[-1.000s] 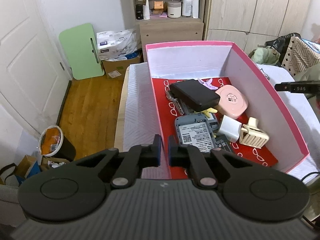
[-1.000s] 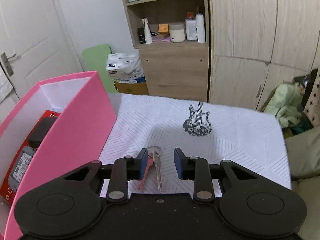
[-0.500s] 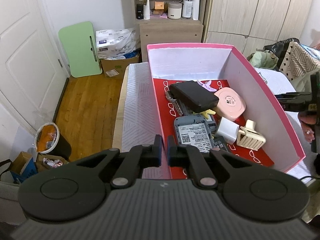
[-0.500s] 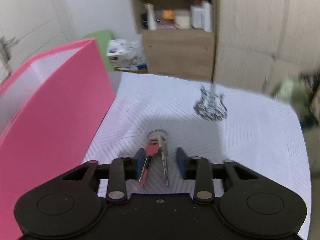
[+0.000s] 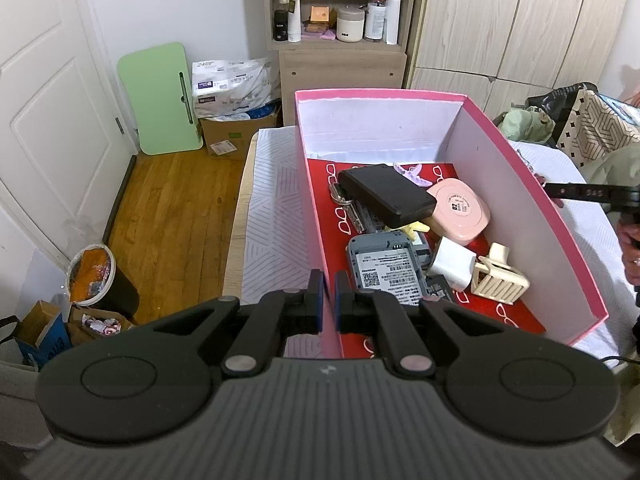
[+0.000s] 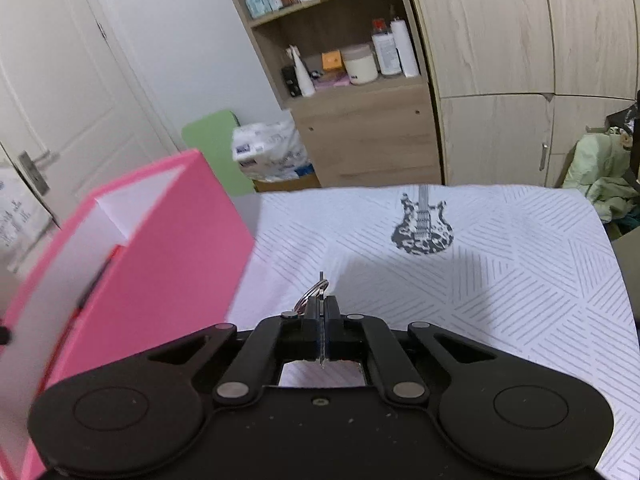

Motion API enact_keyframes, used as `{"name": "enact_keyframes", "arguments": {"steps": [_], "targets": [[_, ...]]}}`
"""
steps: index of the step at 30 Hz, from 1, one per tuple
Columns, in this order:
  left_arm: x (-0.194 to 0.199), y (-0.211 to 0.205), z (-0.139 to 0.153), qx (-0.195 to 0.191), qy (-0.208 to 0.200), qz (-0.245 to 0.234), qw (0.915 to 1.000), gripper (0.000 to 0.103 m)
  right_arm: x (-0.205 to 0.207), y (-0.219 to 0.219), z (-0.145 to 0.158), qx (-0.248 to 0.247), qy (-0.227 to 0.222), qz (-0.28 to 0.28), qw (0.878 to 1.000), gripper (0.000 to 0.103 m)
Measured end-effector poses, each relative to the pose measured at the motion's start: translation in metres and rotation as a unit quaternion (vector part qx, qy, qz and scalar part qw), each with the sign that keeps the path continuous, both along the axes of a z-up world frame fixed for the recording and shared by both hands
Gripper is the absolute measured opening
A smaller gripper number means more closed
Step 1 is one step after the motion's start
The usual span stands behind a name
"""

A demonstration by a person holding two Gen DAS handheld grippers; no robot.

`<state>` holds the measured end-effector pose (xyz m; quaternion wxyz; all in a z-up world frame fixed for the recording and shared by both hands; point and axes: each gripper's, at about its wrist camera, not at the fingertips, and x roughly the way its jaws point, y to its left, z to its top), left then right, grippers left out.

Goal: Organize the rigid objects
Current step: 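Grasp the keys by the ring with the right gripper, then carry the keys into the box and release them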

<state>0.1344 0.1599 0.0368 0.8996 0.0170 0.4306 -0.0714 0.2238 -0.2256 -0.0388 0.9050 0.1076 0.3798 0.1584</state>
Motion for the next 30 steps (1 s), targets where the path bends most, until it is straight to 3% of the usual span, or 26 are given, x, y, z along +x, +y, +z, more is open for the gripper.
{"name": "enact_keyframes", "arguments": {"steps": [8,13,18,30], "targets": [[-0.001,-0.001,0.0,-0.005,-0.003,0.001,1.0,0.005,-0.028,0.011,0.048,0.06,-0.047,0.045,0.996,0.004],[-0.001,0.0,0.0,-0.006,-0.004,0.001,1.0,0.005,-0.051,0.03,0.087,0.045,-0.112,0.073,0.99,0.004],[-0.002,0.001,0.0,-0.008,-0.007,0.0,1.0,0.005,-0.061,0.048,0.114,0.052,-0.141,0.114,0.982,0.004],[-0.004,0.005,-0.002,-0.022,-0.011,0.004,0.9997,0.005,-0.062,0.12,0.094,0.041,-0.091,0.205,0.974,0.004]]}}
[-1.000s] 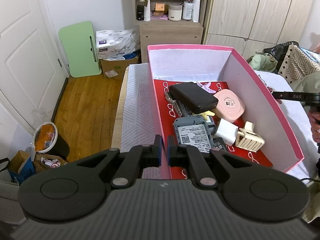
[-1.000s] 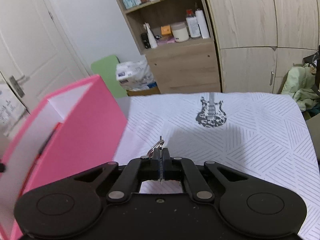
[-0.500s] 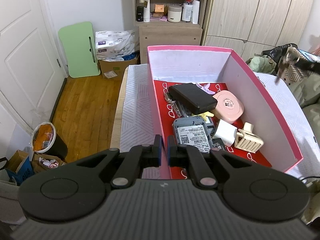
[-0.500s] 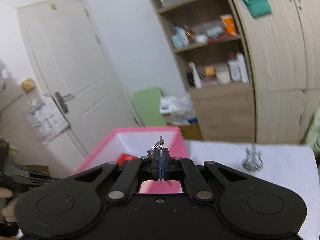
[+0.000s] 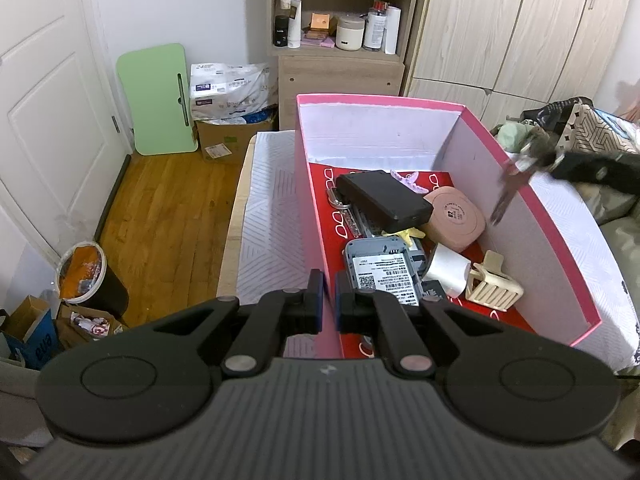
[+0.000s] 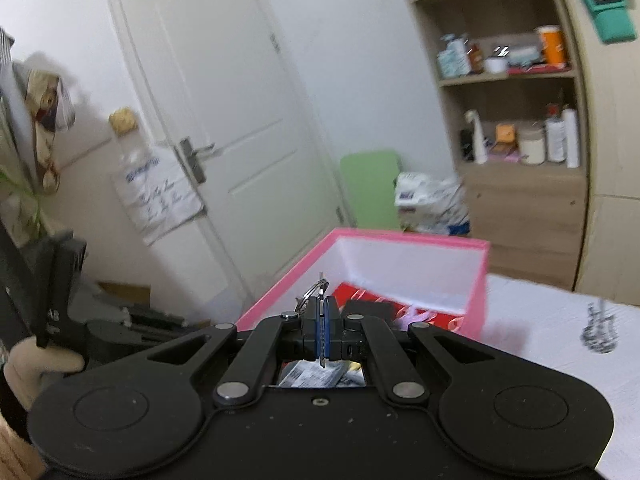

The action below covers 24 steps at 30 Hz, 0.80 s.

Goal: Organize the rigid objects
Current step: 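Carry the keys into the box and release them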

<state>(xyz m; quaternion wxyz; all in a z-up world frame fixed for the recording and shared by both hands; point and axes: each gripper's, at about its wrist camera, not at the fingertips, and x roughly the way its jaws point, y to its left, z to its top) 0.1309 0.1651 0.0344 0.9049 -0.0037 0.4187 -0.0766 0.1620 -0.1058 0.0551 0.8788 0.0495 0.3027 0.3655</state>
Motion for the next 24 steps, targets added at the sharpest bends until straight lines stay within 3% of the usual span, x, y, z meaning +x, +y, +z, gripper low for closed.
{"name": "enact_keyframes", "arguments": {"steps": [8,13,19,24], "targets": [[-0.001,0.003,-0.001,-0.007,-0.002,0.001,1.0,0.005,0.014,0.047,-0.031,-0.032,0.064,0.041,0.997,0.004],[0.002,0.004,-0.001,-0.009,0.002,-0.002,1.0,0.005,0.015,0.064,-0.038,-0.057,0.061,0.034,0.996,0.011],[0.003,0.007,-0.002,-0.019,0.001,-0.002,0.9998,0.005,0.013,0.046,-0.029,-0.019,0.064,0.01,0.998,0.022],[0.005,0.006,-0.002,-0.017,0.005,-0.007,0.9998,0.006,-0.002,0.019,-0.016,-0.014,0.044,-0.021,0.999,0.025]]}}
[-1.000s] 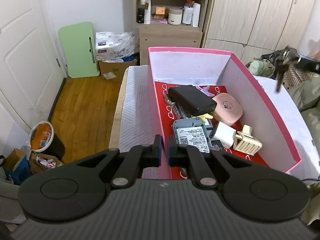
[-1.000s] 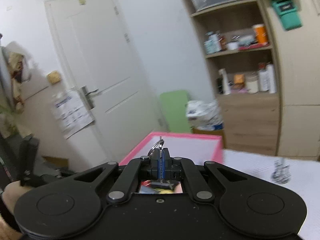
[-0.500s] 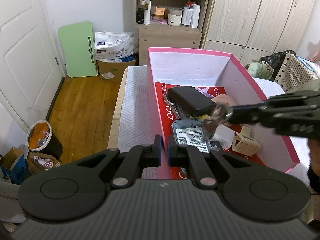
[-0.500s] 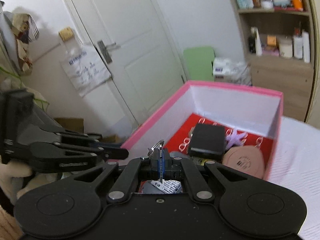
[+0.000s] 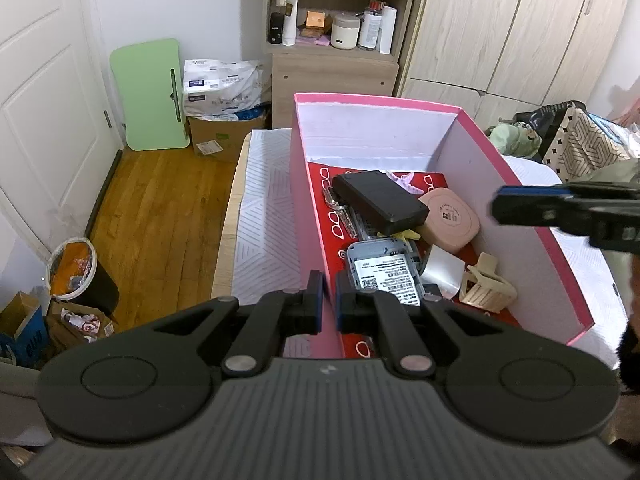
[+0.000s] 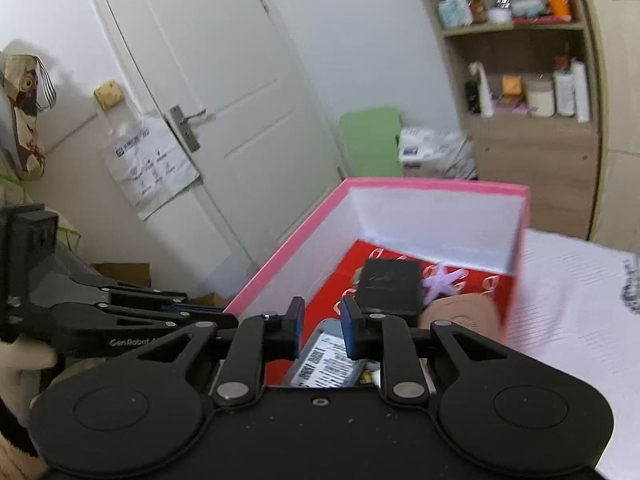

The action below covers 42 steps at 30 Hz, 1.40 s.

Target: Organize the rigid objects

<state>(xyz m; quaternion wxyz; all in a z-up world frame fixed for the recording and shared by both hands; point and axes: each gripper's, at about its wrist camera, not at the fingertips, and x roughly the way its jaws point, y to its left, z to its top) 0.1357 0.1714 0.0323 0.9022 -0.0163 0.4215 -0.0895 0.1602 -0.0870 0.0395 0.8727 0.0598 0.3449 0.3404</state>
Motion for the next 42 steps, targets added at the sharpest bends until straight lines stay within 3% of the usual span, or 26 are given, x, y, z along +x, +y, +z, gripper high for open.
{"name": "enact_keyframes", "arguments": {"steps": [5,17,20,22,27,31,38,40,42], "targets": [[0.0,0.0,-0.001,-0.003,-0.001,0.002,1.0,0.006,-0.018,-0.012,0.008,-0.007,-0.022,-0.012,1.0,0.028],[-0.002,0.001,0.0,-0.015,0.008,0.014,0.9998,0.009,-0.035,-0.016,0.001,0.006,-0.013,-0.017,1.0,0.031],[-0.004,0.002,-0.001,-0.017,0.02,0.021,0.9994,0.02,-0.035,-0.019,-0.003,0.002,-0.016,-0.028,0.999,0.032],[-0.005,0.001,-0.001,-0.011,0.024,0.031,0.9992,0.034,-0.034,-0.019,-0.007,-0.006,-0.016,-0.052,0.999,0.032],[-0.011,0.002,0.005,-0.005,0.03,0.047,0.9984,0.045,-0.038,-0.022,-0.008,-0.015,-0.022,-0.07,0.997,0.036],[-0.015,0.001,0.013,-0.006,0.038,0.054,0.9978,0.068,-0.043,-0.028,-0.005,-0.009,-0.026,-0.074,0.997,0.041],[-0.031,-0.007,0.033,-0.016,0.027,0.063,0.9975,0.085,-0.05,-0.034,0.003,-0.004,-0.033,-0.079,0.996,0.046],[-0.035,-0.013,0.04,-0.005,0.017,0.068,0.9975,0.095,-0.053,-0.035,0.006,-0.003,-0.037,-0.082,0.996,0.047],[-0.039,-0.023,0.046,0.016,0.008,0.06,0.998,0.095,-0.055,-0.037,0.009,-0.002,-0.04,-0.083,0.996,0.048]]}}
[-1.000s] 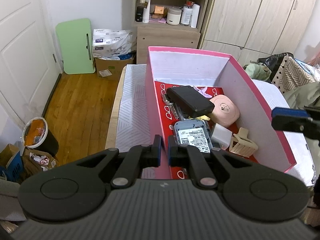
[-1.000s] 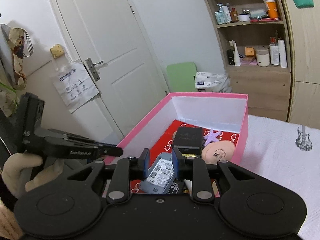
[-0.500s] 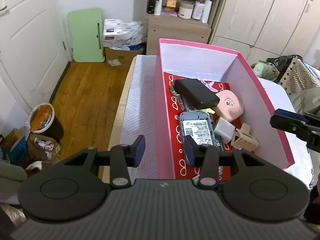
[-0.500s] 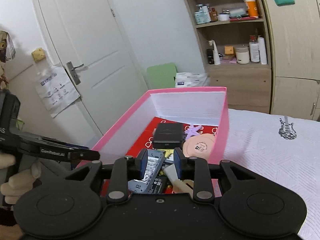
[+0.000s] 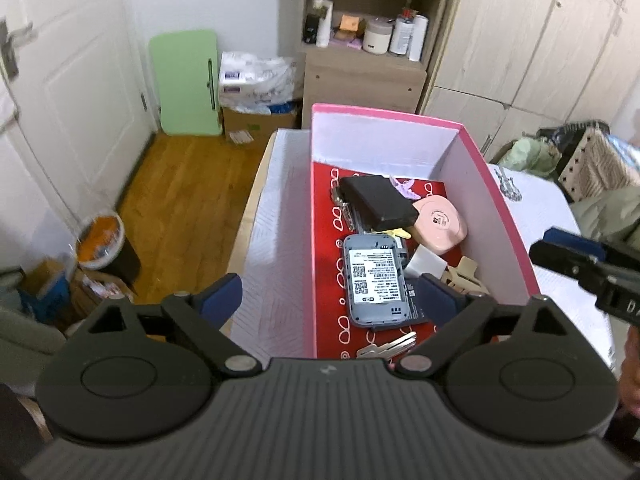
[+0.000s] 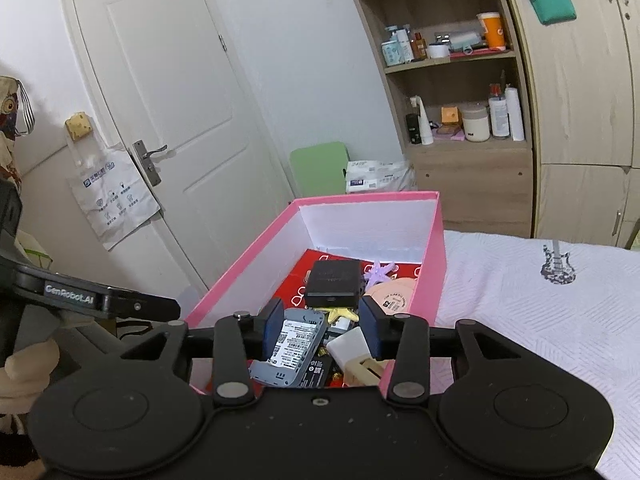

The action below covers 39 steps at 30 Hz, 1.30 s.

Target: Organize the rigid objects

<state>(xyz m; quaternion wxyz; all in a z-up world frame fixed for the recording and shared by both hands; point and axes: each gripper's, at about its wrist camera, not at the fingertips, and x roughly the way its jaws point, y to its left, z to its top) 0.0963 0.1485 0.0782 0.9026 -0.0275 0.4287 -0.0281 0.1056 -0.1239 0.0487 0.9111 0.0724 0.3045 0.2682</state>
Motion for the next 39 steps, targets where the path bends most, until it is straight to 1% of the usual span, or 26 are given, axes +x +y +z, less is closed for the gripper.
{"name": "enact_keyframes", "arguments": {"steps": [2,3,4,7,8,10,11,13,14,15,19,21,23,25,27,30,32,34,39], "targets": [[-0.005,-0.01,0.006,0.017,-0.006,-0.007,0.9998,0.095,-0.002,-0.002,0.003,0.002,0.001,-0.002,1.0,0.054],[-0.008,-0.014,0.008,0.021,-0.008,-0.01,0.9997,0.095,-0.003,-0.003,0.006,0.005,0.003,-0.003,1.0,0.065],[-0.011,-0.019,0.011,0.023,-0.011,-0.013,0.9996,0.096,-0.004,-0.005,0.007,0.008,0.003,-0.005,1.0,0.072],[-0.017,-0.032,0.015,0.026,-0.017,-0.015,0.9994,0.099,-0.008,-0.01,0.016,0.007,0.004,-0.025,1.0,0.076],[-0.019,-0.035,0.015,0.027,-0.017,-0.012,0.9994,0.099,-0.01,-0.012,0.02,-0.002,0.007,-0.039,0.999,0.078],[-0.024,-0.043,0.015,0.025,-0.022,-0.003,0.9994,0.099,-0.012,-0.015,0.028,-0.034,0.014,-0.042,0.998,0.093],[-0.027,-0.046,0.014,0.023,-0.025,0.001,0.9994,0.099,-0.015,-0.02,0.034,-0.036,0.007,-0.031,0.999,0.093],[-0.031,-0.052,0.013,0.017,-0.027,0.004,0.9995,0.099,-0.023,-0.034,0.043,-0.004,-0.002,-0.024,1.0,0.097],[-0.032,-0.055,0.012,0.015,-0.028,0.007,0.9995,0.099,-0.027,-0.042,0.047,0.01,-0.006,-0.025,1.0,0.097],[-0.035,-0.059,0.011,0.015,-0.03,0.009,0.9994,0.099,-0.033,-0.048,0.052,0.013,-0.014,-0.029,0.999,0.097],[-0.046,-0.071,0.008,0.013,-0.037,0.008,0.9992,0.099,-0.06,-0.055,0.061,-0.021,-0.062,-0.069,0.995,0.103],[-0.053,-0.077,0.007,0.013,-0.042,0.008,0.999,0.099,-0.071,-0.057,0.064,-0.035,-0.08,-0.079,0.993,0.103],[-0.06,-0.08,0.005,0.018,-0.048,0.017,0.9985,0.099,-0.079,-0.06,0.064,-0.036,-0.081,-0.085,0.992,0.103],[-0.064,-0.084,0.002,0.026,-0.05,0.026,0.9981,0.099,-0.083,-0.06,0.063,-0.047,-0.076,-0.09,0.992,0.103],[-0.068,-0.088,-0.002,0.037,-0.049,0.03,0.9977,0.099,-0.086,-0.058,0.063,-0.071,-0.07,-0.113,0.989,0.103],[-0.073,-0.094,-0.006,0.043,-0.046,0.025,0.9977,0.099,-0.094,-0.05,0.062,-0.122,-0.076,-0.157,0.977,0.103],[-0.074,-0.097,-0.008,0.041,-0.046,0.025,0.9978,0.099,-0.104,-0.048,0.062,-0.139,-0.085,-0.159,0.974,0.103],[-0.078,-0.101,-0.01,0.046,-0.047,0.025,0.9975,0.099,-0.11,-0.047,0.06,-0.138,-0.085,-0.162,0.973,0.103],[-0.087,-0.11,-0.015,0.053,-0.046,0.016,0.9974,0.099,-0.121,-0.05,0.056,-0.114,-0.089,-0.174,0.974,0.103]]}}
